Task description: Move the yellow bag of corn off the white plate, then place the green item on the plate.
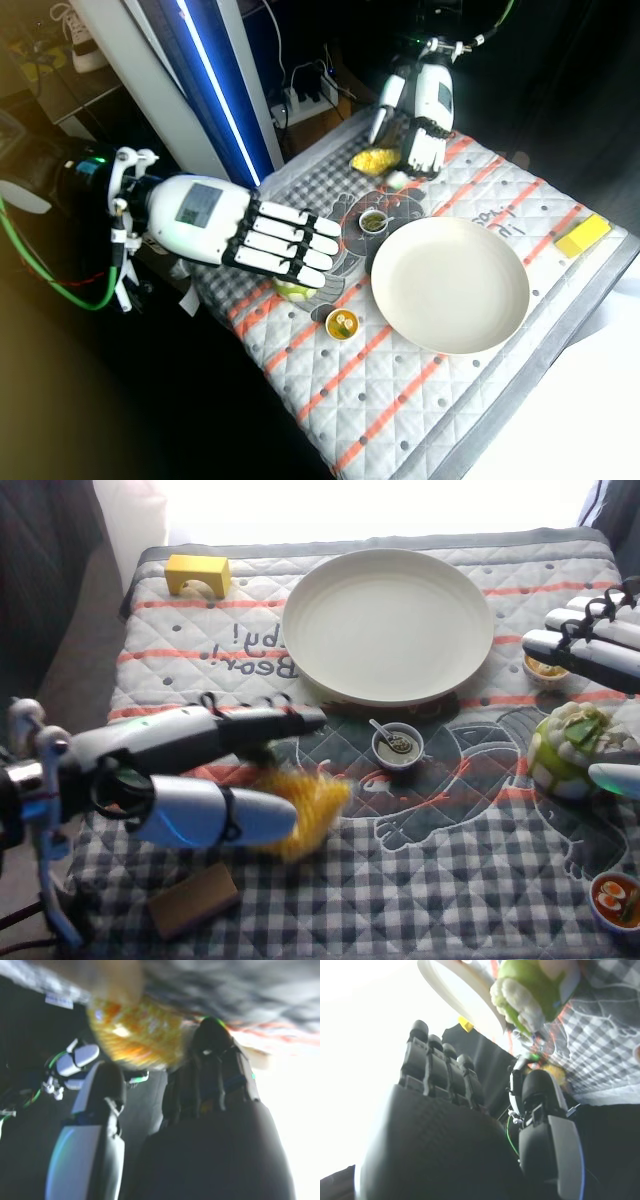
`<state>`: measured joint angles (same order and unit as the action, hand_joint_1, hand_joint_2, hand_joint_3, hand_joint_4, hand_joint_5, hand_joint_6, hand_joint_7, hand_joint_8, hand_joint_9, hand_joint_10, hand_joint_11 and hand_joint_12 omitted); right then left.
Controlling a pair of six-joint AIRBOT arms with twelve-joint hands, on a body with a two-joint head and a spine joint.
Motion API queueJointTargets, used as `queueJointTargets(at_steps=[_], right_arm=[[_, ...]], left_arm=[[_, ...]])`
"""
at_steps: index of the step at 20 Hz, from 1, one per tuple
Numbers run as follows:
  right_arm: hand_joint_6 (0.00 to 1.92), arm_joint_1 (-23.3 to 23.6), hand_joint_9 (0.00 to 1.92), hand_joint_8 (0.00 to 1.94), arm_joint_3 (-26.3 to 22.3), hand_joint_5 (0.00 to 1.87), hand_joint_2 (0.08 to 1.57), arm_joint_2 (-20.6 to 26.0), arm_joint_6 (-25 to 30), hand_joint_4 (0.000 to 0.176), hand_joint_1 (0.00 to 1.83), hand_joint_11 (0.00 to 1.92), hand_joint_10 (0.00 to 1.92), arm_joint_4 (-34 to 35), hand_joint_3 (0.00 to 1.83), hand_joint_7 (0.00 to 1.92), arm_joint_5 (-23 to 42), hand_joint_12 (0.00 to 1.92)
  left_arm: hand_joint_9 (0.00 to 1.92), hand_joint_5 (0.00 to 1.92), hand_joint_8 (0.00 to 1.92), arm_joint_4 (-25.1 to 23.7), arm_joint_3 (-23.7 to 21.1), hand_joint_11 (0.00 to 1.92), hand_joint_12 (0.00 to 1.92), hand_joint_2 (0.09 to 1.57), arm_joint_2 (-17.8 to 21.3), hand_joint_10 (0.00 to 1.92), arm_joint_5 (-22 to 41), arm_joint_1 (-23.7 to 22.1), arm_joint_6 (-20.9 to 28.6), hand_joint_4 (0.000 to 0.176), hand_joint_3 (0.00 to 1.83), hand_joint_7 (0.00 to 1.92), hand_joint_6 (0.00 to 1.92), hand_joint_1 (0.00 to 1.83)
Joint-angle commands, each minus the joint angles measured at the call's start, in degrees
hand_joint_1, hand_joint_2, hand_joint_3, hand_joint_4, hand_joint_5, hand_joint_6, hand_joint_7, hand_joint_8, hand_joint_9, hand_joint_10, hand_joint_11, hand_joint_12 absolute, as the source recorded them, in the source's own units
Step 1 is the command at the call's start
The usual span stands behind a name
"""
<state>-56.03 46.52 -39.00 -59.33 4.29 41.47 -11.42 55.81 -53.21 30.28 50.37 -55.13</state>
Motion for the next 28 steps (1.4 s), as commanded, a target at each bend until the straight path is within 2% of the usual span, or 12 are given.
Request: queueJointTargets(at_steps=[1, 3, 6, 8, 10, 13, 18, 22, 24, 26, 27, 28], right_arm=[[0.0, 0.5, 0.0, 0.0, -0.1, 0.0, 1.26, 0.4, 0.1, 0.047, 0.43, 0.0, 0.0, 0.0, 0.0, 0.0, 6.8, 0.2], [0.0, 0.9, 0.0, 0.0, -0.5, 0.0, 1.24, 0.8, 1.9, 0.069, 0.42, 0.0, 0.0, -1.9, 0.0, 0.0, 7.2, 0.26], [0.0, 0.9, 0.0, 0.0, -0.4, 0.0, 1.22, 1.3, 6.2, 0.059, 0.4, 0.0, 0.0, -4.7, 0.0, 0.0, 8.4, 0.25], [0.0, 0.9, 0.0, 0.0, -0.4, 0.0, 1.21, 1.3, 7.3, 0.03, 0.4, 0.0, 0.0, -5.6, 0.0, 0.0, 8.3, 0.33], [0.0, 0.9, 0.0, 0.0, -0.3, 0.0, 1.2, 1.2, 8.0, 0.019, 0.42, 0.0, 0.0, -6.2, 0.0, 0.0, 7.6, 0.34], [0.0, 0.9, 0.0, 0.0, 0.7, 0.0, 1.2, -0.3, 8.3, 0.059, 0.42, 0.0, 0.0, -6.6, 0.0, 0.0, 4.2, 0.61], [0.0, 1.8, 0.03, 0.0, 4.0, 0.0, 1.17, -3.6, 8.3, 0.022, 0.65, 0.0, 0.01, -6.6, 0.0, 0.0, -2.4, 0.56], [0.04, 3.5, 0.26, 0.02, 6.4, 0.11, 1.18, -5.9, 8.3, 0.0, 0.85, 0.0, 0.25, -6.6, 0.0, 0.25, -5.3, 1.37], [1.39, 4.6, 0.7, 1.2, 6.5, 0.49, 1.26, -6.1, 8.2, 0.0, 1.11, 0.62, 1.48, -6.7, 0.01, 0.72, -5.0, 1.86], [1.62, 6.2, 1.15, 1.82, 5.7, 0.58, 1.31, -5.1, 8.2, 0.0, 1.05, 1.23, 1.9, -8.0, 0.04, 0.97, -2.9, 1.92], [1.86, 7.3, 1.17, 1.83, 4.8, 0.55, 0.97, -4.1, 8.2, 0.0, 1.1, 1.25, 1.92, -8.9, 0.82, 0.85, -1.3, 1.92], [1.86, 8.3, 1.1, 1.81, 4.0, 0.6, 0.86, -3.0, 8.2, 0.0, 1.13, 1.2, 1.92, -9.9, 1.02, 0.85, 0.7, 1.92]], left_arm=[[0.0, 0.01, 0.0, 2.5, -0.9, 0.0, 0.03, 1.17, 1.2, 0.0, 7.0, -0.1, -2.7, 0.064, 0.0, 0.0, 0.0, 0.53], [0.0, 0.0, 0.0, 7.2, -3.1, 0.0, 0.0, 1.12, 3.9, 0.0, 11.7, 1.2, -7.1, 0.093, 0.0, 0.0, 0.0, 0.47], [0.0, 0.0, 0.0, 11.1, -4.1, 0.0, 0.0, 1.15, 6.7, 0.0, 20.0, 2.1, -7.1, 0.02, 0.0, 0.0, 0.0, 0.38], [0.0, 0.0, 0.0, 12.7, -4.9, 0.0, 0.0, 1.16, 8.3, 0.0, 25.5, 2.2, -7.1, 0.012, 0.0, 0.0, 0.0, 0.36], [0.0, 0.0, 0.0, 13.6, -5.8, 0.0, 0.0, 1.15, 9.6, 0.0, 30.6, 2.6, -7.1, 0.044, 0.0, 0.0, 0.0, 0.34], [0.0, 0.0, 0.0, 15.2, -6.1, 0.0, 0.0, 1.13, 10.4, 0.0, 37.2, 3.1, -7.1, 0.022, 0.0, 0.0, 0.0, 0.43], [0.0, 0.0, 0.0, 16.0, -6.7, 0.0, 0.0, 1.14, 11.5, 0.0, 42.6, 4.0, -7.1, 0.024, 0.0, 0.0, 0.0, 0.48], [0.0, 0.0, 0.0, 16.6, -6.8, 0.0, 0.0, 1.14, 11.7, 0.0, 44.4, 4.6, -7.1, 0.063, 0.0, 0.0, 0.0, 0.56], [0.0, 0.0, 0.0, 17.0, -6.8, 0.0, 0.0, 1.15, 11.7, 0.0, 44.8, 4.8, -7.1, 0.065, 0.0, 0.0, 0.0, 0.56], [0.0, 0.02, 0.0, 17.2, -6.8, 0.0, 0.0, 1.15, 11.7, 0.0, 45.3, 5.4, -7.1, 0.057, 0.0, 0.0, 0.01, 0.59], [0.0, 0.02, 0.0, 17.2, -6.8, 0.0, 0.0, 1.15, 11.7, 0.0, 45.5, 5.6, -7.1, 0.064, 0.0, 0.0, 0.01, 0.6], [0.0, 0.02, 0.0, 17.3, -6.8, 0.0, 0.0, 1.15, 11.8, 0.0, 45.6, 5.6, -7.1, 0.068, 0.0, 0.0, 0.01, 0.59]])
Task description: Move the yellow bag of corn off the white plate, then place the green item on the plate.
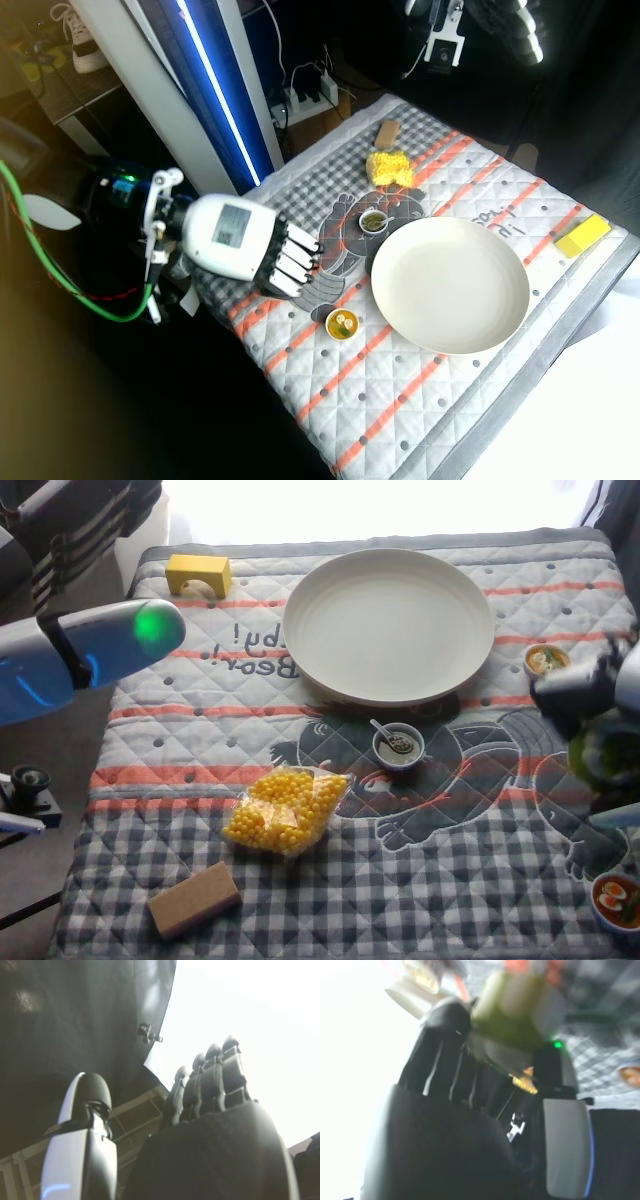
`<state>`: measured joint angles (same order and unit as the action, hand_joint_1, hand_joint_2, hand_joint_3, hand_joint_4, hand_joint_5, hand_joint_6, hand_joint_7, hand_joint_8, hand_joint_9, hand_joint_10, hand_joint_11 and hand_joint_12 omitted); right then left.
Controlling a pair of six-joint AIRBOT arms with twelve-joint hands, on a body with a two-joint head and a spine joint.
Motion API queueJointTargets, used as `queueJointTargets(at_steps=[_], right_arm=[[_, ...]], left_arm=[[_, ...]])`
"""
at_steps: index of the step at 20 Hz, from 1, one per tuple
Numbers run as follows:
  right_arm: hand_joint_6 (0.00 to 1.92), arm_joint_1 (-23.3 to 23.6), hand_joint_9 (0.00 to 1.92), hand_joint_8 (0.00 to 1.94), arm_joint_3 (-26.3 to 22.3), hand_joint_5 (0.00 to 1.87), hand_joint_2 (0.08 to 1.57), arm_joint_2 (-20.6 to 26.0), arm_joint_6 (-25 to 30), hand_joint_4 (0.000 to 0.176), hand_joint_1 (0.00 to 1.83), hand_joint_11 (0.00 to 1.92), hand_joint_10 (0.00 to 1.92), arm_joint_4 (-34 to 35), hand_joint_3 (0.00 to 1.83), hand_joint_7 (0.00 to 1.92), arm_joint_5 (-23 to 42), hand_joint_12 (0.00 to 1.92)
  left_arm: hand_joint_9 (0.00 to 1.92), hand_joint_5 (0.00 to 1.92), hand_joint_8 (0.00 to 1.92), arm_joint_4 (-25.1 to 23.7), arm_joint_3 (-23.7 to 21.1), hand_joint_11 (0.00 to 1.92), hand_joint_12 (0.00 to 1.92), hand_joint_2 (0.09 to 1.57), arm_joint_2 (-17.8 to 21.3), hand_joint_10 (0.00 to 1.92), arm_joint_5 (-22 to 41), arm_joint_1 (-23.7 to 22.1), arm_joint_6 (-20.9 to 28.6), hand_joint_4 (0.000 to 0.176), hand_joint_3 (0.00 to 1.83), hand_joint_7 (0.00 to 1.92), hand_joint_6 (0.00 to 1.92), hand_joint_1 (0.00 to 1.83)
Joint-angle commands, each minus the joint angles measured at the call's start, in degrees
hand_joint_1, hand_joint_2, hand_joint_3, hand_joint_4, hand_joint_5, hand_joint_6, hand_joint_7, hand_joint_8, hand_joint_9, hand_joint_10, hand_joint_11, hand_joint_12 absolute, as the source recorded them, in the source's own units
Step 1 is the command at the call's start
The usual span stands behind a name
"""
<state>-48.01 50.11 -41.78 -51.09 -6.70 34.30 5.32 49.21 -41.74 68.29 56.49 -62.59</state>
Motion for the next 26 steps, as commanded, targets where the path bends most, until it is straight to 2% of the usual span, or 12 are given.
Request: queueJointTargets(at_steps=[1, 5, 10, 12, 14, 15, 19, 21, 22, 23, 25, 26], right_arm=[[1.78, 1.4, 1.12, 1.78, -0.1, 0.62, 0.83, 0.6, 0.0, 0.0, 1.17, 1.2, 1.92, 0.3, 1.03, 0.88, 10.0, 1.92], [1.71, 9.6, 0.88, 1.64, 2.5, 0.54, 1.06, -2.5, 0.0, 0.0, 1.12, 0.89, 1.87, -3.3, 0.57, 0.76, 9.2, 1.92], [1.83, 22.0, 1.02, 1.85, 12.0, 0.52, 0.99, -14.5, 0.0, 0.0, 1.1, 1.12, 1.92, -8.9, 0.81, 0.74, -3.6, 1.92], [1.92, 23.5, 1.03, 1.94, 16.3, 0.7, 1.09, -18.9, 0.0, 0.0, 1.44, 1.18, 1.92, -7.6, 0.2, 0.85, -7.7, 1.92], [1.92, 24.4, 0.96, 1.94, 22.3, 0.73, 1.11, -24.6, 0.0, 0.0, 1.42, 1.1, 1.92, -5.5, 0.07, 0.82, -11.7, 1.92], [1.92, 24.6, 0.98, 1.73, 24.2, 0.69, 0.98, -26.4, 0.0, 0.0, 1.34, 1.1, 1.92, -4.8, 0.56, 0.73, -13.0, 1.92], [1.92, 24.7, 0.95, 1.71, 32.4, 0.66, 0.95, -33.8, 0.0, 0.0, 1.32, 1.07, 1.92, -1.9, 0.7, 0.7, -18.5, 1.92], [1.58, 24.7, 0.78, 1.66, 34.6, 0.52, 1.24, -35.3, 0.0, 0.0, 1.13, 0.89, 1.9, -0.3, 0.18, 0.7, -20.1, 1.92], [1.58, 24.7, 0.47, 1.34, 35.0, 0.56, 1.31, -35.4, 0.0, 0.0, 0.99, 0.52, 1.66, 0.2, 0.05, 0.42, -20.4, 1.92], [0.78, 24.7, 0.2, 0.71, 35.2, 0.28, 1.27, -35.4, 0.0, 0.0, 0.89, 0.1, 1.2, 0.3, 0.0, 0.28, -20.8, 1.84], [0.29, 24.7, 0.12, 0.15, 35.1, 0.18, 1.3, -35.4, 0.0, 0.05, 0.61, 0.0, 0.44, 0.8, 0.0, 0.27, -20.9, 1.22], [0.18, 24.7, 0.13, 0.07, 34.6, 0.12, 1.31, -35.4, 0.0, 0.055, 0.48, 0.0, 0.41, 0.8, 0.0, 0.25, -20.8, 1.41]], left_arm=[[0.0, 0.02, 0.0, 0.6, -0.2, 0.0, 0.0, 1.15, 0.3, 0.0, 7.6, -0.5, 0.4, 0.063, 0.0, 0.0, 0.01, 0.63], [0.0, 0.04, 0.0, 1.2, -0.2, 0.0, 0.0, 1.15, 0.3, 0.0, 7.7, -0.5, 0.4, 0.062, 0.0, 0.0, 0.01, 0.61], [0.0, 0.02, 0.0, 1.6, -0.1, 0.0, 0.0, 1.14, 0.2, 0.0, 8.0, 0.2, 0.4, 0.044, 0.0, 0.0, 0.01, 0.56], [0.0, 0.03, 0.0, 1.7, 0.0, 0.0, 0.0, 1.14, 0.1, 0.0, 8.0, -0.2, 0.4, 0.041, 0.0, 0.0, 0.01, 0.55], [0.0, 0.03, 0.0, 2.0, 0.3, 0.0, 0.0, 1.15, -0.5, 0.0, 8.1, -0.2, 0.4, 0.061, 0.0, 0.0, 0.01, 0.53], [0.0, 0.02, 0.0, 2.1, 0.5, 0.0, 0.0, 1.15, -0.8, 0.0, 8.0, -0.2, 0.4, 0.06, 0.0, 0.0, 0.0, 0.55], [0.0, 0.0, 0.0, 2.4, 0.9, 0.0, 0.0, 1.18, -1.3, 0.0, 7.6, -0.4, 0.4, 0.038, 0.01, 0.0, 0.0, 0.65], [0.0, 0.0, 0.0, 2.4, 1.2, 0.0, 0.0, 1.19, -1.9, 0.0, 7.0, -0.9, 0.4, 0.033, 0.01, 0.0, 0.0, 0.67], [0.0, 0.0, 0.0, 2.4, 1.3, 0.0, 0.0, 1.19, -2.0, 0.0, 7.0, -1.0, 0.4, 0.031, 0.01, 0.0, 0.0, 0.67], [0.0, 0.0, 0.0, 2.4, 1.5, 0.0, 0.0, 1.18, -2.2, 0.0, 7.0, -1.1, 0.4, 0.032, 0.01, 0.0, 0.0, 0.7], [0.0, 0.0, 0.0, 2.7, 1.8, 0.0, 0.0, 1.18, -2.6, 0.0, 6.6, -1.1, 0.6, 0.024, 0.0, 0.0, 0.0, 0.73], [0.0, 0.0, 0.0, 3.0, 2.0, 0.0, 0.0, 1.18, -2.8, 0.0, 6.5, -1.1, 1.0, 0.04, 0.0, 0.0, 0.0, 0.73]])
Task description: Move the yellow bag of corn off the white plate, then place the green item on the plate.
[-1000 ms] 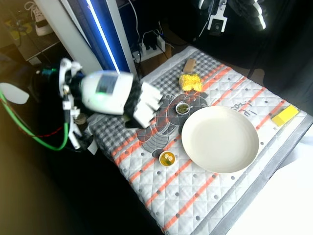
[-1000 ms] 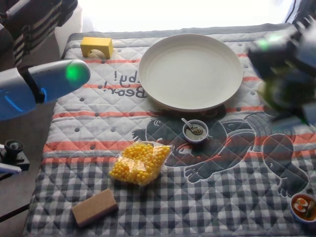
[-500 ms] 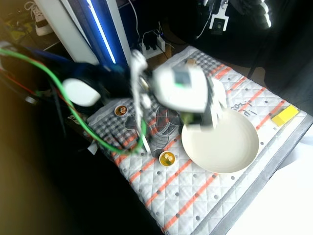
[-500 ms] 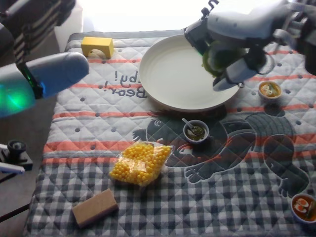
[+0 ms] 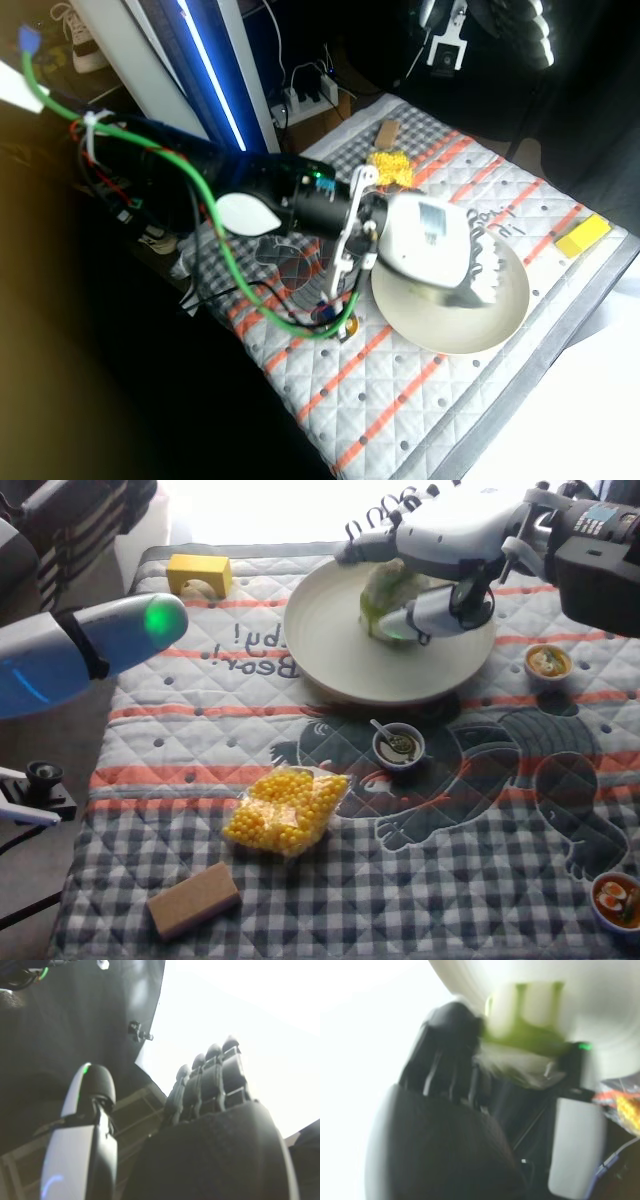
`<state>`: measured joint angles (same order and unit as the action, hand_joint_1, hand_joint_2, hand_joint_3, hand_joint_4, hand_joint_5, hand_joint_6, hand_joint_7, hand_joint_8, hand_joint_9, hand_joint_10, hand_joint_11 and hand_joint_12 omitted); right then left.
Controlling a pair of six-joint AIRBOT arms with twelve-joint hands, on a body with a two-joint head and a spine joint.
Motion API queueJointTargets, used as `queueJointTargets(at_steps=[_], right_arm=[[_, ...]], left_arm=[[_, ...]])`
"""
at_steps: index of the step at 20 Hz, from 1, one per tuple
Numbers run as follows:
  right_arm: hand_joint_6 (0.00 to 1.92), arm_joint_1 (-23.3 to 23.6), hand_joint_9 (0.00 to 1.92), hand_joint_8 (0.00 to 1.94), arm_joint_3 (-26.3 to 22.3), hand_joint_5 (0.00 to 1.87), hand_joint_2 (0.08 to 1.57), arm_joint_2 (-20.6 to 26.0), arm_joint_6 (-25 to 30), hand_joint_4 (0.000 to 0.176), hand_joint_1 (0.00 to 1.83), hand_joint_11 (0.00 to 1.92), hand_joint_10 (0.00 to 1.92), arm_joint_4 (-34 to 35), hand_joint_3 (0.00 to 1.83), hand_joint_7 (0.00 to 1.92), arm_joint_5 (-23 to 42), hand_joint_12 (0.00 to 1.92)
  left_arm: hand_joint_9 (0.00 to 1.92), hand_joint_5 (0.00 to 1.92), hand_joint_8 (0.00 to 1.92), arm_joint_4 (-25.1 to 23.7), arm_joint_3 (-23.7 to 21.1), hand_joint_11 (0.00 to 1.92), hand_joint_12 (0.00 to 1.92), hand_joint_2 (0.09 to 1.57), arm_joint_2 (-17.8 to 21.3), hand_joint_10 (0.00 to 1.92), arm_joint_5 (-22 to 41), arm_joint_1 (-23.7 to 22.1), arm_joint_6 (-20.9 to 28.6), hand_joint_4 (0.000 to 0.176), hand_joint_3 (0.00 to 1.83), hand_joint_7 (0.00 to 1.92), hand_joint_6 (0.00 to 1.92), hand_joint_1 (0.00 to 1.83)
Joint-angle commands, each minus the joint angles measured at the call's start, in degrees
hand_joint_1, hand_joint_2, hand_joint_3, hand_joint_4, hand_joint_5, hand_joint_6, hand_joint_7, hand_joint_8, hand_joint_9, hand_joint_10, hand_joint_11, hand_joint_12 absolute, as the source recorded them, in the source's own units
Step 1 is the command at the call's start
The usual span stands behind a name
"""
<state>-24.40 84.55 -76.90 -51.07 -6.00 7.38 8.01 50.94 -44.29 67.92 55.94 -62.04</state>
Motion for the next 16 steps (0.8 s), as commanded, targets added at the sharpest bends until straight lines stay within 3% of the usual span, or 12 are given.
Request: queueJointTargets(at_steps=[1, 4, 5, 6, 8, 9, 11, 12, 13, 14, 15, 16], right_arm=[[0.1, 1.1, 0.07, 0.02, -1.1, 0.06, 1.31, -0.2, -0.1, 0.037, 0.39, 0.0, 0.38, 0.1, 0.0, 0.19, 6.4, 1.48], [0.01, 1.1, 0.05, 0.0, -6.7, 0.06, 1.31, 5.3, -0.1, 0.029, 0.35, 0.0, 0.31, 0.1, 0.0, 0.08, 11.4, 1.38], [0.01, 1.1, 0.02, 0.0, -10.1, 0.02, 1.36, 9.1, -0.1, 0.013, 0.22, 0.0, 0.22, 0.1, 0.0, 0.05, 14.5, 1.08], [0.01, 1.1, 0.0, 0.0, -12.6, 0.03, 1.35, 11.1, -0.1, 0.017, 0.24, 0.0, 0.04, 0.1, 0.0, 0.01, 17.5, 0.22], [0.01, 1.1, 0.0, 0.0, -16.3, 0.03, 1.33, 15.1, -0.2, 0.031, 0.2, 0.0, 0.01, 0.0, 0.0, 0.0, 21.7, 0.04], [0.0, 1.1, 0.0, 0.0, -18.4, 0.01, 1.28, 17.6, -0.3, 0.061, 0.15, 0.0, 0.0, 0.0, 0.04, 0.0, 24.1, 0.43], [0.0, 0.1, 0.0, 0.0, -23.0, 0.0, 1.28, 22.8, -1.1, 0.073, 0.11, 0.0, 0.0, 0.0, 0.01, 0.0, 28.8, 0.19], [0.0, -1.0, 0.05, 0.0, -25.4, 0.0, 1.27, 25.4, -1.3, 0.109, 0.09, 0.0, 0.02, 0.0, 0.0, 0.0, 31.6, 0.65], [0.0, -1.9, 0.06, 0.0, -27.2, 0.0, 1.29, 27.4, -1.3, 0.118, 0.09, 0.0, 0.03, 0.0, 0.0, 0.0, 33.5, 0.96], [0.0, -2.6, 0.06, 0.0, -28.2, 0.0, 1.29, 28.5, -1.3, 0.118, 0.09, 0.0, 0.03, 0.0, 0.0, 0.0, 35.0, 0.96], [0.0, -3.8, 0.03, 0.0, -29.4, 0.0, 1.35, 29.8, -1.3, 0.119, 0.17, 0.0, 0.01, 0.0, 0.01, 0.0, 36.8, 1.07], [0.0, -5.2, 0.03, 0.0, -30.4, 0.0, 1.34, 30.9, -1.3, 0.103, 0.22, 0.0, 0.01, 0.1, 0.0, 0.0, 38.7, 1.09]], left_arm=[[0.0, 0.0, 0.0, 0.7, 0.4, 0.0, 0.0, 1.18, -0.3, 0.0, 7.1, -0.5, 0.6, 0.026, 0.01, 0.0, 0.0, 0.73], [0.0, 0.0, 0.0, 1.2, 0.3, 0.0, 0.0, 1.17, 0.0, 0.0, 7.6, -0.1, 0.8, 0.019, 0.0, 0.0, 0.0, 0.77], [0.0, 0.0, 0.0, 1.3, 0.3, 0.0, 0.0, 1.17, 0.1, 0.0, 7.8, -0.1, 0.8, 0.032, 0.0, 0.0, 0.0, 0.77], [0.0, 0.0, 0.0, 1.5, 0.3, 0.0, 0.0, 1.17, 0.2, 0.0, 8.2, 0.0, 0.8, 0.058, 0.0, 0.0, 0.0, 0.78], [0.0, 0.0, 0.0, 1.9, 0.1, 0.0, 0.0, 1.16, 0.5, 0.0, 9.1, 0.1, 0.9, 0.063, 0.0, 0.0, 0.0, 0.78], [0.0, 0.0, 0.0, 2.1, 0.1, 0.0, 0.0, 1.16, 0.6, 0.0, 9.6, 0.1, 0.9, 0.073, 0.0, 0.0, 0.0, 0.74], [0.0, 0.0, 0.0, 2.4, -0.2, 0.0, 0.0, 1.15, 1.3, 0.0, 10.6, 0.1, 0.9, 0.077, 0.0, 0.0, 0.0, 0.72], [0.0, 0.0, 0.0, 2.8, -0.5, 0.0, 0.0, 1.14, 1.7, 0.0, 11.7, 0.1, 0.9, 0.072, 0.0, 0.0, 0.0, 0.73], [0.0, 0.0, 0.0, 3.4, -0.7, 0.0, 0.0, 1.14, 2.0, 0.0, 13.1, 0.4, 0.9, 0.088, 0.0, 0.0, 0.0, 0.71], [0.0, 0.0, 0.0, 3.9, -0.9, 0.0, 0.0, 1.14, 2.1, 0.0, 14.1, 0.8, 0.9, 0.088, 0.0, 0.0, 0.0, 0.71], [0.0, 0.0, 0.0, 4.4, -1.0, 0.0, 0.0, 1.14, 2.0, 0.0, 15.3, 1.0, 0.9, 0.108, 0.0, 0.0, 0.0, 0.68], [0.0, 0.0, 0.0, 4.9, -1.0, 0.0, 0.0, 1.13, 2.0, 0.0, 16.3, 1.6, 0.9, 0.133, 0.0, 0.0, 0.0, 0.65]])
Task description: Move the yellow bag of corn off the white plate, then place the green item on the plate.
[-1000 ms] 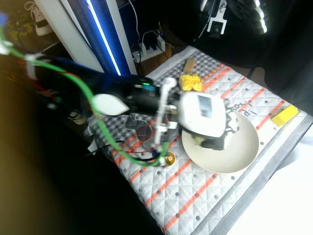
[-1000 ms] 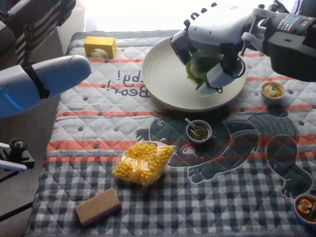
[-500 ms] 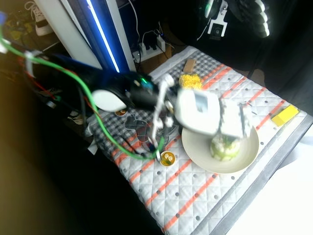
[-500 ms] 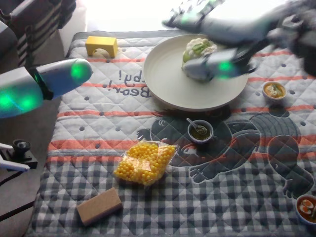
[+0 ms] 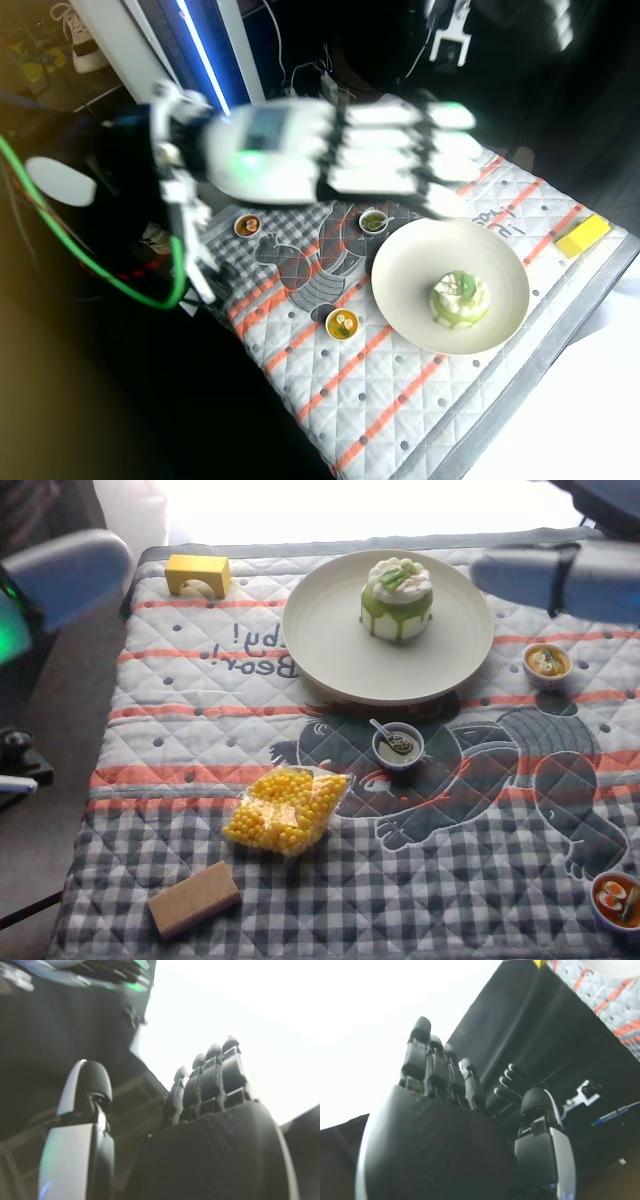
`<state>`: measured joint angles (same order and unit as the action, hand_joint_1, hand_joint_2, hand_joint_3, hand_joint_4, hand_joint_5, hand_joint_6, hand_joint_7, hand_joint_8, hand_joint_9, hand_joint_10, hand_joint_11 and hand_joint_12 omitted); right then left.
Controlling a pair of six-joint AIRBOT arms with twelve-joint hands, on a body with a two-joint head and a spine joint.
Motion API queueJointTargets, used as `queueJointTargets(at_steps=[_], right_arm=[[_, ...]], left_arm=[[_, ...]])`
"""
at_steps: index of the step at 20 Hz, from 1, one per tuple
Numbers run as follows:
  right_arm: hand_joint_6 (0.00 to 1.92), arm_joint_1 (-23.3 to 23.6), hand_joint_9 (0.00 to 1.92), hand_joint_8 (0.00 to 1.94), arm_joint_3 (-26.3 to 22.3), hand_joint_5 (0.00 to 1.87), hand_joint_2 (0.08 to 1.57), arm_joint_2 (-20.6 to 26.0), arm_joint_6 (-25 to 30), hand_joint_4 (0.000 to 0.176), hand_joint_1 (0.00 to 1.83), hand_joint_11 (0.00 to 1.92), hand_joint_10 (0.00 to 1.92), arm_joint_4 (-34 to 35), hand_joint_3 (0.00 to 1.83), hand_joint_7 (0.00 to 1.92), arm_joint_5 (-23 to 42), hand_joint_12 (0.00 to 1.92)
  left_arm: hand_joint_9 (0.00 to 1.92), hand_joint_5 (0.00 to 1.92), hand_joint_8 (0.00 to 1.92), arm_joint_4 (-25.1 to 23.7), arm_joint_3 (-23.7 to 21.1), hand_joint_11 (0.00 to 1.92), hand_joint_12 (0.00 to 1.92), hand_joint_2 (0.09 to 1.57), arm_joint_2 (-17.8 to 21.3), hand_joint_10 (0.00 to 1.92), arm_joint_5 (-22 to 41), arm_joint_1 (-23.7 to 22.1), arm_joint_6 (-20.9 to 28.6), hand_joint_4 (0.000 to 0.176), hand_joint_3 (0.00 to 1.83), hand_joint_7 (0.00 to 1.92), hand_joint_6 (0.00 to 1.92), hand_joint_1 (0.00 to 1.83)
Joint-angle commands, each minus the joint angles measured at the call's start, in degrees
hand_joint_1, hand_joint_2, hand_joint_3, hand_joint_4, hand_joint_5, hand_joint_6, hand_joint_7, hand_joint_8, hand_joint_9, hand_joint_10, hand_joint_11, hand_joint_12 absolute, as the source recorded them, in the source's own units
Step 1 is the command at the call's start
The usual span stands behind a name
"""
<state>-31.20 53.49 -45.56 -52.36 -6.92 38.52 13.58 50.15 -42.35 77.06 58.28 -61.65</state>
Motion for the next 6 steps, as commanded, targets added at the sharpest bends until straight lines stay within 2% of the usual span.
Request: queueJointTargets(at_steps=[1, 2, 3, 5, 6], right_arm=[[0.0, -0.1, 0.0, 0.0, -0.4, 0.0, 1.19, 0.8, 0.0, 0.14, 0.27, 0.0, 0.0, 1.1, 0.0, 0.0, 9.4, 0.37], [0.0, -1.3, 0.0, 0.0, -1.2, 0.0, 1.19, 1.6, 0.0, 0.14, 0.27, 0.0, 0.0, 1.3, 0.0, 0.0, 10.5, 0.37], [0.0, -3.7, 0.0, 0.0, -2.4, 0.0, 1.19, 3.1, -0.1, 0.138, 0.39, 0.0, 0.0, 2.2, 0.01, 0.0, 13.0, 0.01], [0.0, -6.7, 0.0, 0.0, -3.9, 0.0, 1.18, 4.9, -0.7, 0.076, 0.46, 0.0, 0.0, 4.3, 0.0, 0.0, 16.4, 0.0], [0.0, -8.5, 0.0, 0.0, -4.7, 0.0, 1.17, 5.7, -1.9, 0.077, 0.45, 0.0, 0.0, 6.0, 0.0, 0.0, 18.2, 0.0]], left_arm=[[0.0, 0.0, 0.0, -0.2, -0.3, 0.0, 0.0, 1.15, 0.1, 0.0, 8.0, -0.1, 0.5, 0.134, 0.0, 0.0, 0.0, 0.62], [0.0, 0.0, 0.0, 0.0, -0.3, 0.0, 0.0, 1.15, 0.1, 0.0, 8.4, 0.1, 0.5, 0.134, 0.0, 0.0, 0.0, 0.62], [0.0, 0.0, 0.0, 0.3, -0.3, 0.0, 0.0, 1.17, 0.0, 0.0, 9.1, 0.3, 0.5, 0.136, 0.01, 0.0, 0.0, 0.54], [0.0, 0.0, 0.0, 0.6, -0.2, 0.0, 0.0, 1.17, -0.1, 0.0, 10.0, 0.3, 0.7, 0.135, 0.01, 0.0, 0.0, 0.52], [0.0, 0.0, 0.0, 0.8, -0.1, 0.0, 0.0, 1.17, -0.2, 0.0, 10.5, 0.5, 0.9, 0.141, 0.01, 0.0, 0.0, 0.49]])
